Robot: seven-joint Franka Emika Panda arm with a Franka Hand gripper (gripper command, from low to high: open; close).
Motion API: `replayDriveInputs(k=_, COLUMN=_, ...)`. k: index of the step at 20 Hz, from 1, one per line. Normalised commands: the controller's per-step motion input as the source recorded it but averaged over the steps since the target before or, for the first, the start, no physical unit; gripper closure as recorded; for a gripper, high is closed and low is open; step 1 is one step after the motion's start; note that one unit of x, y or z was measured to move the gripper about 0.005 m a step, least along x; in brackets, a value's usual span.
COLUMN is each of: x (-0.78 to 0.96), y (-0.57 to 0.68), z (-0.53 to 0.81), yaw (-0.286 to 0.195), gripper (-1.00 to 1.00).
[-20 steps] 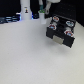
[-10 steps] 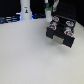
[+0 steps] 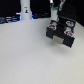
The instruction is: Open the kcup holder, insert the kcup into the holder, and close the kcup holder
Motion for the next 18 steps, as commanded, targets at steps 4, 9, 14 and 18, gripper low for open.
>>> replayDriveInputs(k=4, x=0.02, y=0.39, z=-0.01, yaw=0.029, gripper=1.0)
replayDriveInputs(k=9, x=0.13, y=0.2, z=0.02, yaw=0.008, gripper=1.0)
replayDriveInputs(k=14, x=0.05, y=0.1, z=-0.02, yaw=0.006, gripper=1.0)
replayDriveInputs(k=18, x=0.15, y=0.11, z=0.04, yaw=0.001, gripper=1.0)
